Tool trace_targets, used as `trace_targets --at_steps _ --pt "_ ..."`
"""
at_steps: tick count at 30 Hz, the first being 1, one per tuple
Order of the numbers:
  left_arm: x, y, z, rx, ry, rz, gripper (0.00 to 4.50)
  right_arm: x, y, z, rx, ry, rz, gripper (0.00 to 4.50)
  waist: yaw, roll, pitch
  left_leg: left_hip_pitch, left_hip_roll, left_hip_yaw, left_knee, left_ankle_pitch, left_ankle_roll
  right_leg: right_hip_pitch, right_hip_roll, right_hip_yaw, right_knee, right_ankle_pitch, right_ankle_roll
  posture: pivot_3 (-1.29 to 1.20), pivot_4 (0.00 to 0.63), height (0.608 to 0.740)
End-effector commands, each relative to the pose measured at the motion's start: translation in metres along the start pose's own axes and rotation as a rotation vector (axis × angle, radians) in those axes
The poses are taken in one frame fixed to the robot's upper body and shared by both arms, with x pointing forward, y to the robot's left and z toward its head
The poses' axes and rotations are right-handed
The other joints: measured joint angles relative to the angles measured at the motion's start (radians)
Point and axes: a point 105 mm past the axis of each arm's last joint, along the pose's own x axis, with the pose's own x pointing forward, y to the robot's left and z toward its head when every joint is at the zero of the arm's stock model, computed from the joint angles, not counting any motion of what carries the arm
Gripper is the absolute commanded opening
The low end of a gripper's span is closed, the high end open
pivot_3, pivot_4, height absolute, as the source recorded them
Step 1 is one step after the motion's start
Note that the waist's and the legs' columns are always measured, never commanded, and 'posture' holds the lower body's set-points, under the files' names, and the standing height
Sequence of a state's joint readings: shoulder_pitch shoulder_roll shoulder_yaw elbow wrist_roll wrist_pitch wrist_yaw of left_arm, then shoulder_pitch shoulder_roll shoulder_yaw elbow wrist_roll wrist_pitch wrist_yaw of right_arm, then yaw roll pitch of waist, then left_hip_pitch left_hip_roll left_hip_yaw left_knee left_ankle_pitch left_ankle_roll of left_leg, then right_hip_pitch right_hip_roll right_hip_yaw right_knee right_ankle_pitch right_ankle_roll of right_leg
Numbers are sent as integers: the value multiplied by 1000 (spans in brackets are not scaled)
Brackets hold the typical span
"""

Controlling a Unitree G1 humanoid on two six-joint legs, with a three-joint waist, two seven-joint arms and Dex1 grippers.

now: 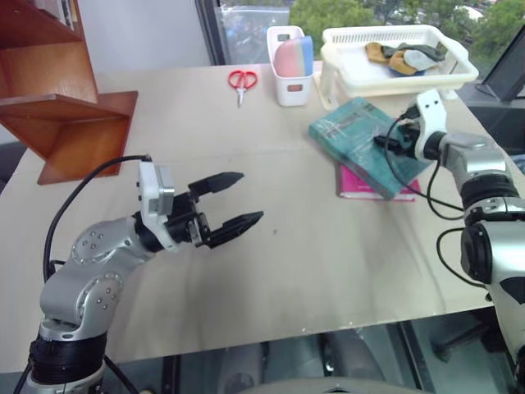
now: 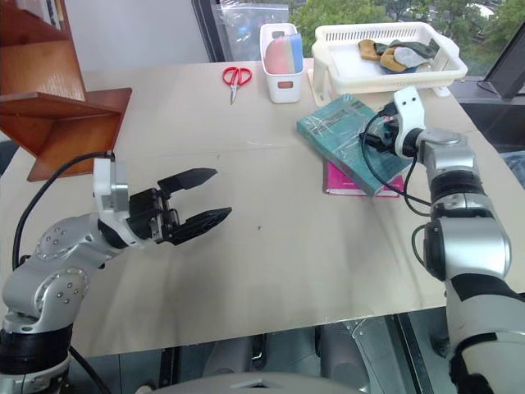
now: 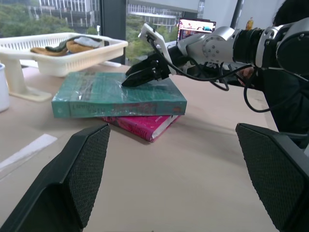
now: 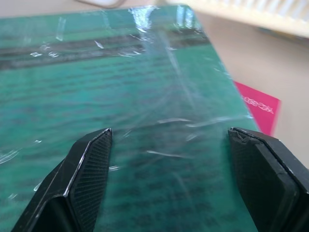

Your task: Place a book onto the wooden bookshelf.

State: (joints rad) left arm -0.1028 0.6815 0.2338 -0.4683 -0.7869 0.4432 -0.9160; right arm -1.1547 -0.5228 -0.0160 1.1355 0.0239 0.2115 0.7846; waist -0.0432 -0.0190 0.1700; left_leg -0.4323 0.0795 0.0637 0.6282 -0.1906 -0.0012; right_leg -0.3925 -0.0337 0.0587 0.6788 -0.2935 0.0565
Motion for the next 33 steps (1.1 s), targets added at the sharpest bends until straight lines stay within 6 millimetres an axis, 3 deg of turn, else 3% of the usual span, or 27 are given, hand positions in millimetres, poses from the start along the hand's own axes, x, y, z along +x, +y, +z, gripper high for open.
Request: trace_targets --at_steps 1,11,16,18,20,25,33 --pt "-1 -4 14 61 -35 0 4500 6 20 -34 12 109 109 3921 -1 -1 -1 0 0 0 0 0 0 0 0 0 0 0 0 0 150 740" --pt "-2 -4 13 57 -34 -3 4500 1 36 -49 19 122 221 3921 0 -7 -5 8 1 -1 1 0 0 8 0 -2 0 0 0 0 150 740" --pt "-2 -2 13 54 -36 -7 4500 -8 16 -2 131 -49 139 3921 2 -7 -5 12 1 -1 0 0 0 13 0 -2 0 0 0 0 150 740" --pt "-1 -1 12 52 -37 -10 4500 -14 -3 26 197 -131 47 3921 2 -7 -5 12 1 -1 0 0 0 13 0 -2 0 0 0 0 150 740" --pt "0 -1 12 51 -40 -14 4500 -17 -18 36 218 -142 -50 3921 1 -3 -1 12 1 -1 0 0 0 13 0 -2 0 0 0 0 150 740" --pt "1 -1 12 55 -43 -18 4500 -13 -34 28 179 -78 -211 3921 1 -3 -1 1 0 -1 0 0 0 2 0 -2 0 0 0 0 150 740" --pt "-6 -6 13 63 -36 17 4500 -3 -20 -10 121 97 -143 3921 -1 -3 -1 -2 0 5 -2 0 0 -4 0 4 -1 0 0 0 150 740"
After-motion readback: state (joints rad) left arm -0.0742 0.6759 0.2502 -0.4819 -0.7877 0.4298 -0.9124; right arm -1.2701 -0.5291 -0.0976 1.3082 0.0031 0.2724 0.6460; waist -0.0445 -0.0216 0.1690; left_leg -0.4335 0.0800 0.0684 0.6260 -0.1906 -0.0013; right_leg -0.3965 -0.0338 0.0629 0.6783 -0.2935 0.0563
